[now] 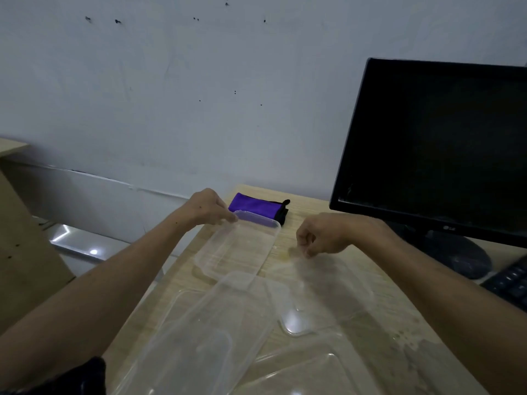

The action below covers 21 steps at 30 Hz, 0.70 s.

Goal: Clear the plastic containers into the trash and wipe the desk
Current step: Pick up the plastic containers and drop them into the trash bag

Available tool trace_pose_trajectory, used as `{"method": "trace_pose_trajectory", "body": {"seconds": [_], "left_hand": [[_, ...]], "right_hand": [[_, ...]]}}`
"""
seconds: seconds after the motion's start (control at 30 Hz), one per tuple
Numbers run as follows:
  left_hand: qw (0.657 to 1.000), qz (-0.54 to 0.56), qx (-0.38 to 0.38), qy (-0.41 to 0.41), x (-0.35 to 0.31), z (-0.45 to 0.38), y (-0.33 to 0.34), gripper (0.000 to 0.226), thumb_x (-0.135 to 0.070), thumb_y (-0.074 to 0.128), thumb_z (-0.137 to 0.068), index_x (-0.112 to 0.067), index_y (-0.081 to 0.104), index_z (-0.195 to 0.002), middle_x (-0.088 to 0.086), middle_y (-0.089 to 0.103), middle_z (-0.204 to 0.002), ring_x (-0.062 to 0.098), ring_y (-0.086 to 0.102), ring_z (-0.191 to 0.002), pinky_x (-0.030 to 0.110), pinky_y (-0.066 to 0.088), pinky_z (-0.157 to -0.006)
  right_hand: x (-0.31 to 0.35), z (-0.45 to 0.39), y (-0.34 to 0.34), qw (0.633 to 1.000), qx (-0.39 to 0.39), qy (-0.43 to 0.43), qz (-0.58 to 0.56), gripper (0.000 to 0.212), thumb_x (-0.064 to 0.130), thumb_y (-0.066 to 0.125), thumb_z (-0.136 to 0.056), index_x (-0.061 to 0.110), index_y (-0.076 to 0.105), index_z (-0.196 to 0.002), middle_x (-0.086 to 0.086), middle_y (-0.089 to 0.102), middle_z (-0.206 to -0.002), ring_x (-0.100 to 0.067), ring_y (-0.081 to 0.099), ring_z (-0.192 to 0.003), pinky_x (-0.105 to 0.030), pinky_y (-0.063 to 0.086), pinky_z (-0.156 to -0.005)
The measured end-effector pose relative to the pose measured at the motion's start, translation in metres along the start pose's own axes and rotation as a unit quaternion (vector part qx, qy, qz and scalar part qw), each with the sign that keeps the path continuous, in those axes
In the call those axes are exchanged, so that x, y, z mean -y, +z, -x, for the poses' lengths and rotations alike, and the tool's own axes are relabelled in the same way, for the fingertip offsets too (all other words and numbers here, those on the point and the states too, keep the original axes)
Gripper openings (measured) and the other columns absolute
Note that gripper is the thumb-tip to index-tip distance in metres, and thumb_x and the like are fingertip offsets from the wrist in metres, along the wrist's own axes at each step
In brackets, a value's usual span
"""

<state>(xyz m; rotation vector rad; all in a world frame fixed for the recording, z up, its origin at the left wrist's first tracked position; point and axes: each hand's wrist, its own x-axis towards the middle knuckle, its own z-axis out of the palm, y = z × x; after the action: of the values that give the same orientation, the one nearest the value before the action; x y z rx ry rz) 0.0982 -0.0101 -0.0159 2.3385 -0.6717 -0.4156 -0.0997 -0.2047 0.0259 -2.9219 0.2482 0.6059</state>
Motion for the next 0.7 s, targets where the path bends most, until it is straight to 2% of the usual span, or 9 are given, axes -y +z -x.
{"method": "trace_pose_trajectory", "body": {"seconds": [0.17,0.23,0.3,0.4,0.47,0.53,0.6,0.7], "left_hand": [[0.998,0.05,-0.014,-0.017,-0.006,0.001,-0.002,0.026,-0.024,0.087,-0.079,0.0,0.078,-0.086,0.014,0.076,-0.086,0.021,0.071,-0.075,0.028,0.058,-0.064],[0.995,0.094,-0.012,-0.026,-0.009,0.003,-0.005,0.033,-0.023,0.086,-0.079,0.007,0.075,-0.089,0.021,0.076,-0.09,0.03,0.076,-0.084,0.038,0.065,-0.072],[0.991,0.132,-0.011,-0.026,-0.016,0.007,-0.009,0.041,-0.024,0.084,-0.079,0.012,0.072,-0.092,0.027,0.075,-0.093,0.039,0.076,-0.09,0.049,0.065,-0.079],[0.983,0.183,-0.017,-0.02,-0.032,0.017,-0.02,0.034,-0.02,0.082,-0.086,0.01,0.071,-0.098,0.019,0.078,-0.091,0.033,0.078,-0.084,0.04,0.065,-0.073],[0.977,0.213,-0.013,-0.018,-0.043,0.028,-0.029,0.032,-0.018,0.08,-0.088,0.009,0.07,-0.104,0.017,0.079,-0.093,0.03,0.078,-0.083,0.035,0.064,-0.068],[0.971,0.237,-0.019,-0.01,-0.053,0.038,-0.039,0.034,-0.017,0.079,-0.088,0.009,0.069,-0.109,0.016,0.079,-0.093,0.027,0.079,-0.083,0.034,0.063,-0.068],[0.96,0.276,-0.04,-0.005,-0.063,0.049,-0.047,0.039,-0.017,0.081,-0.087,0.01,0.068,-0.112,0.017,0.079,-0.094,0.027,0.079,-0.084,0.036,0.064,-0.071],[0.935,0.35,-0.061,-0.001,-0.084,0.07,-0.052,0.043,-0.018,0.084,-0.085,0.008,0.067,-0.114,0.021,0.077,-0.102,0.03,0.078,-0.088,0.037,0.064,-0.069]], "right_hand": [[-0.005,0.01,-0.029,1.0,-0.005,0.03,-0.008,0.013,0.01,0.068,-0.088,0.023,0.069,-0.086,0.011,0.074,-0.085,-0.007,0.064,-0.084,-0.029,0.051,-0.081],[-0.003,0.02,-0.044,0.999,-0.018,0.026,-0.019,0.013,0.013,0.068,-0.09,0.025,0.071,-0.09,0.011,0.073,-0.082,-0.009,0.066,-0.085,-0.032,0.053,-0.089],[0.0,0.033,-0.057,0.998,-0.032,0.019,-0.05,0.013,0.013,0.066,-0.094,0.02,0.074,-0.1,0.008,0.074,-0.083,-0.01,0.066,-0.078,-0.031,0.055,-0.087],[0.003,0.057,-0.07,0.991,-0.065,0.013,-0.114,0.017,0.011,0.063,-0.098,0.012,0.075,-0.11,0.0,0.074,-0.087,-0.008,0.067,-0.071,-0.025,0.058,-0.072],[0.005,0.072,-0.074,0.985,-0.113,0.015,-0.128,0.016,0.014,0.064,-0.099,0.012,0.075,-0.111,0.0,0.074,-0.087,-0.008,0.067,-0.07,-0.023,0.056,-0.068],[0.006,0.084,-0.074,0.971,-0.187,0.023,-0.144,0.016,0.017,0.065,-0.099,0.011,0.075,-0.109,0.0,0.075,-0.089,-0.008,0.069,-0.073,-0.021,0.053,-0.066],[0.007,0.094,-0.072,0.944,-0.277,0.024,-0.178,0.018,0.019,0.068,-0.097,0.01,0.076,-0.11,-0.001,0.075,-0.095,-0.009,0.07,-0.078,-0.019,0.053,-0.066],[0.016,0.101,-0.062,0.887,-0.388,0.005,-0.253,0.02,0.018,0.072,-0.092,0.011,0.076,-0.11,0.0,0.074,-0.091,-0.007,0.07,-0.075,-0.01,0.05,-0.06]]}}
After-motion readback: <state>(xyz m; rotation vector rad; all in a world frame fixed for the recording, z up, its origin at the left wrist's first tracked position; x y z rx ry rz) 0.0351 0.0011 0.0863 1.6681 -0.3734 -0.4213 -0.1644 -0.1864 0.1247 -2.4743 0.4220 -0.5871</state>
